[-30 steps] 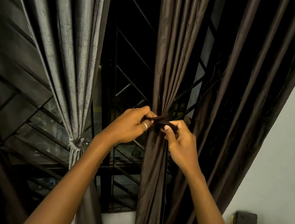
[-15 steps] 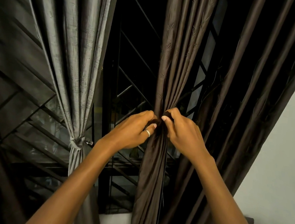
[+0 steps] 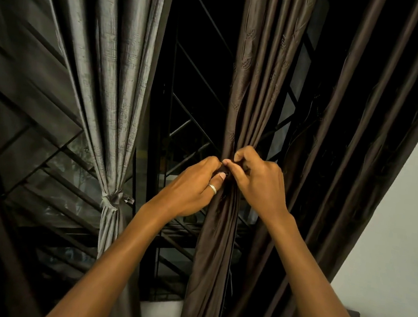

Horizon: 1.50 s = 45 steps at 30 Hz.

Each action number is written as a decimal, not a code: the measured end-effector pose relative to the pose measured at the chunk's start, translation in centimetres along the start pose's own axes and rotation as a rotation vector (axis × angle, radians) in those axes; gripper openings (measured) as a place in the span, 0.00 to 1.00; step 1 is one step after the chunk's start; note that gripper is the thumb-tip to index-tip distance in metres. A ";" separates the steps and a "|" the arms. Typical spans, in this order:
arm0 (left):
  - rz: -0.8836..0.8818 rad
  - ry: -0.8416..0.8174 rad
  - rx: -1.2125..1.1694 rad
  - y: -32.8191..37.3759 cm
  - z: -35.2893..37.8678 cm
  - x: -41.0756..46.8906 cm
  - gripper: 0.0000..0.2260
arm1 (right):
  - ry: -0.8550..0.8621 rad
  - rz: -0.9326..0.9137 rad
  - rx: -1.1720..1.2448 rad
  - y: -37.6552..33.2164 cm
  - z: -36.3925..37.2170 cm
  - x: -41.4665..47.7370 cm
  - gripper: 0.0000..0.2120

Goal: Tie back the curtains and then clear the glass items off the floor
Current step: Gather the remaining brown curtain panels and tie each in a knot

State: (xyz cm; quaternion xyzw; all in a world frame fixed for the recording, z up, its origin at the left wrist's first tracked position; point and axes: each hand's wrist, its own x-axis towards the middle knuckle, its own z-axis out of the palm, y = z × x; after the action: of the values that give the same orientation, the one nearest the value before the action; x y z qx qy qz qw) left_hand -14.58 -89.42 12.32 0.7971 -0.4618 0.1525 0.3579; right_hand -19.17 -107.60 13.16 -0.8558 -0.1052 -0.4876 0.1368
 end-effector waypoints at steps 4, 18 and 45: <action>0.013 0.011 -0.017 0.3 0.0 0.0 0.05 | -0.005 -0.009 0.014 -0.1 0.3 -0.3 0.13; -0.060 0.082 0.079 1.2 0.4 1.1 0.07 | -0.348 -0.003 -0.214 -0.8 0.4 -0.8 0.12; -0.118 0.249 0.066 0.0 0.5 0.4 0.07 | 0.084 -0.122 -0.216 -1.0 0.6 -3.8 0.05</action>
State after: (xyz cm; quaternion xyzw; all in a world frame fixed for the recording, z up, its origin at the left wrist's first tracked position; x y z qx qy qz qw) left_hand -14.45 -90.06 12.20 0.8091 -0.3610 0.2441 0.3943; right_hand -20.88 -106.66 9.73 -0.8365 -0.0981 -0.5389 0.0181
